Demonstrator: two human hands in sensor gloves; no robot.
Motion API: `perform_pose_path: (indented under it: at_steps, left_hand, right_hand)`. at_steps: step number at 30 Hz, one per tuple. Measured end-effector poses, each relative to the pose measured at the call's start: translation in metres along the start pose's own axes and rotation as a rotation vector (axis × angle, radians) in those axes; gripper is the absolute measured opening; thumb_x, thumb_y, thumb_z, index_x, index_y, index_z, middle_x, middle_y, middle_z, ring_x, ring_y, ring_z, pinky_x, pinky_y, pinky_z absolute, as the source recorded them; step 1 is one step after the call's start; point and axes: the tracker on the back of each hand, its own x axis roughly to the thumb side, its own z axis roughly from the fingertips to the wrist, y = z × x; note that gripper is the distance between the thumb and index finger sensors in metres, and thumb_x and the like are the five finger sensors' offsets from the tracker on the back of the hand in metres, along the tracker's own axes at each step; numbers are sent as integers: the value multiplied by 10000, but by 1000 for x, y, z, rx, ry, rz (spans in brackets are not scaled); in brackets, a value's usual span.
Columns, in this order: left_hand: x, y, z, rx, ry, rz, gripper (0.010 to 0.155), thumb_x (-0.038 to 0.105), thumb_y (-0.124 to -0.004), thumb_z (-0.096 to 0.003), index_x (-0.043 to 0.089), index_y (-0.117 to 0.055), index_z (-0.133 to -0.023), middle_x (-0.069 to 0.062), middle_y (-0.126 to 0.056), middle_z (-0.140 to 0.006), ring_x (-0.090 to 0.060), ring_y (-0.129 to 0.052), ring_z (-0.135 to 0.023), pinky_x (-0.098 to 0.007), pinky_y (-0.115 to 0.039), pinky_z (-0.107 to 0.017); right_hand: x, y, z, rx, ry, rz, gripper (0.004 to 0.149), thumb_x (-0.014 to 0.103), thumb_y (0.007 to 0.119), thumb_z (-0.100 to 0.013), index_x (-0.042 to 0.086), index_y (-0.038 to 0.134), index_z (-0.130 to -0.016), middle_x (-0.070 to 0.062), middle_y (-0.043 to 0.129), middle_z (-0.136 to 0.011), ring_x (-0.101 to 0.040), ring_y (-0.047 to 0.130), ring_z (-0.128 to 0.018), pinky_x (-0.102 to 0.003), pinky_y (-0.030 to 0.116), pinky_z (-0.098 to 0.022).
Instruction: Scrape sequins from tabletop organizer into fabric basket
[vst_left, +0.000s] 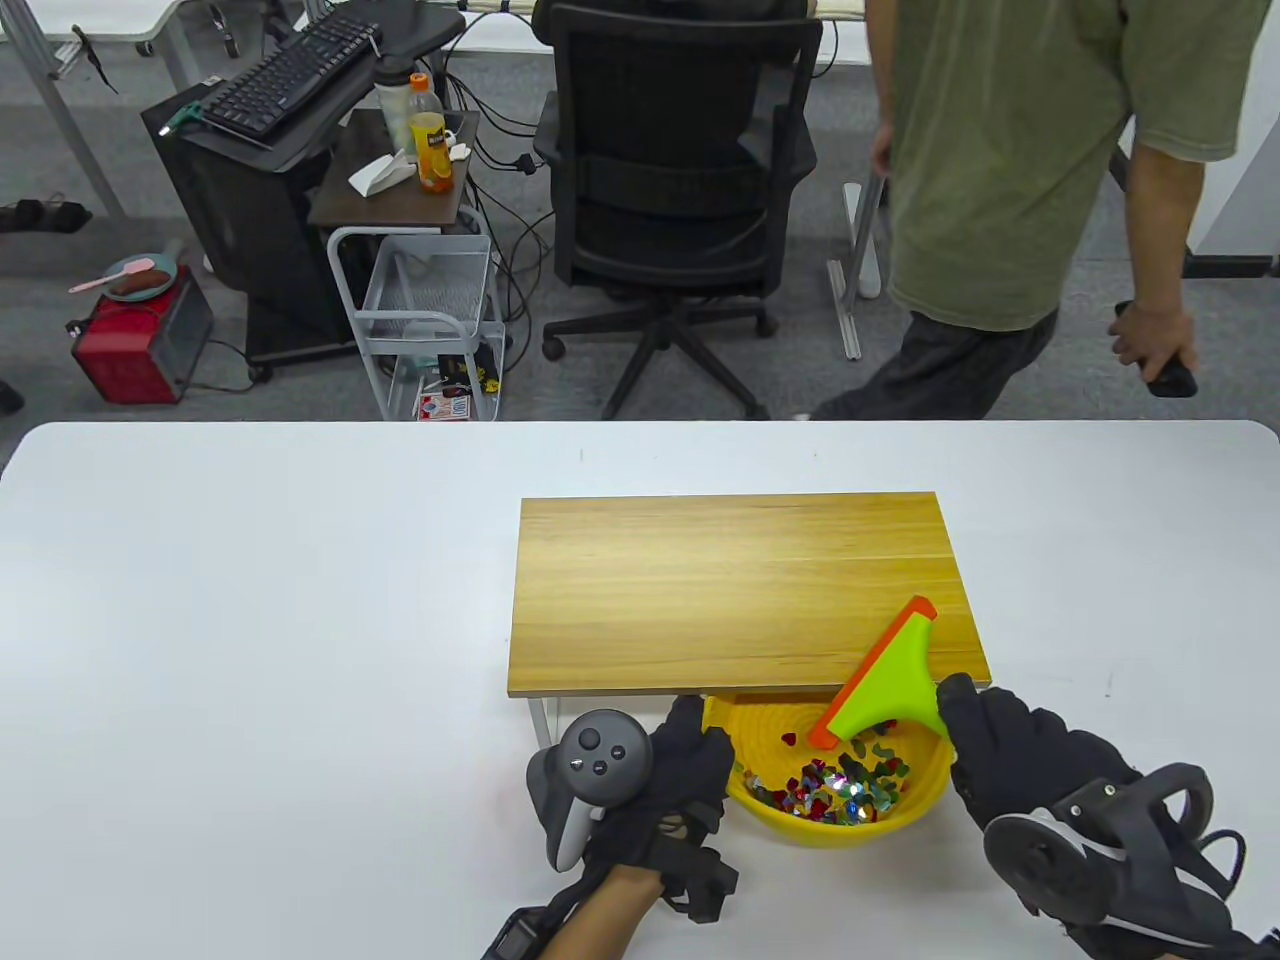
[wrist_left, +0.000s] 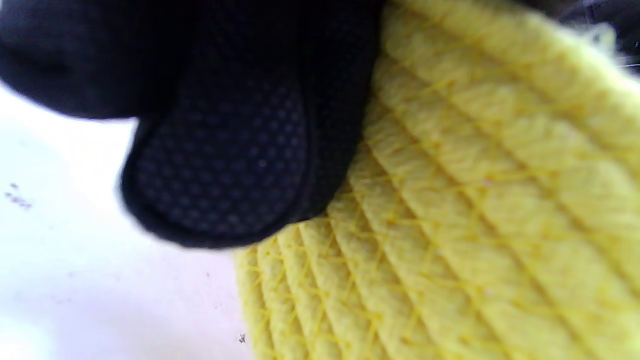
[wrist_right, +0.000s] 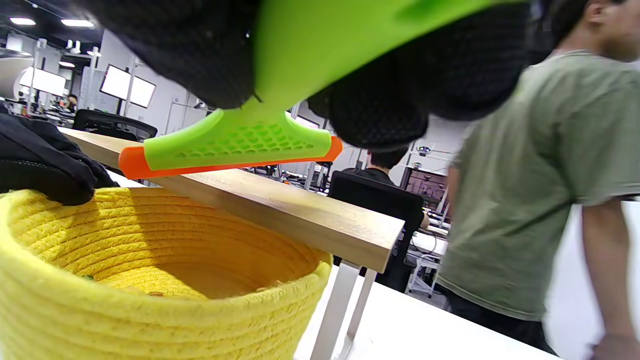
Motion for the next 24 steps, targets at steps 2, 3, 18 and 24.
perform_pose_path:
  at_steps: [2, 3, 18, 24]
  left_hand:
    - [0, 0, 0, -1, 2, -1, 548, 373, -744, -493, -53, -686, -832, -181, -1067, -404, -280, -1111, -166, -440, -950, -149]
    - [0, 0, 0, -3, 3, -1, 547, 373, -744, -493, -52, -686, -833, -182, -1067, -404, -279, -1111, -164, -441, -950, -149]
    - [-2, 2, 2, -37, 42, -48, 537, 368, -742, -494, -49, -697, -830, -182, -1069, -405, -282, -1110, -165, -444, -947, -150]
    - [1, 13, 9, -51, 60, -105, 520, 364, -743, -494, -41, -720, -819, -179, -1075, -397, -283, -1108, -156, -445, -944, -143]
  right_hand:
    - [-2, 5, -3, -15, -1, -11, 623, 335, 826, -588, 93, 529, -1079, -211, 738, -983, -376, 958, -630, -459, 847, -428]
    - [-4, 7, -4, -17, -1, -15, 623, 338, 823, -589, 94, 526, -1079, -207, 736, -984, -372, 957, -633, -457, 847, -430]
    - [-21, 45, -30, -106, 112, -124, 616, 341, 756, -607, 74, 473, -1084, -218, 697, -993, -353, 945, -634, -426, 851, -423]
    - [-23, 50, -34, -145, 154, -152, 615, 342, 755, -610, 71, 473, -1084, -221, 700, -990, -351, 947, -628, -419, 854, -414]
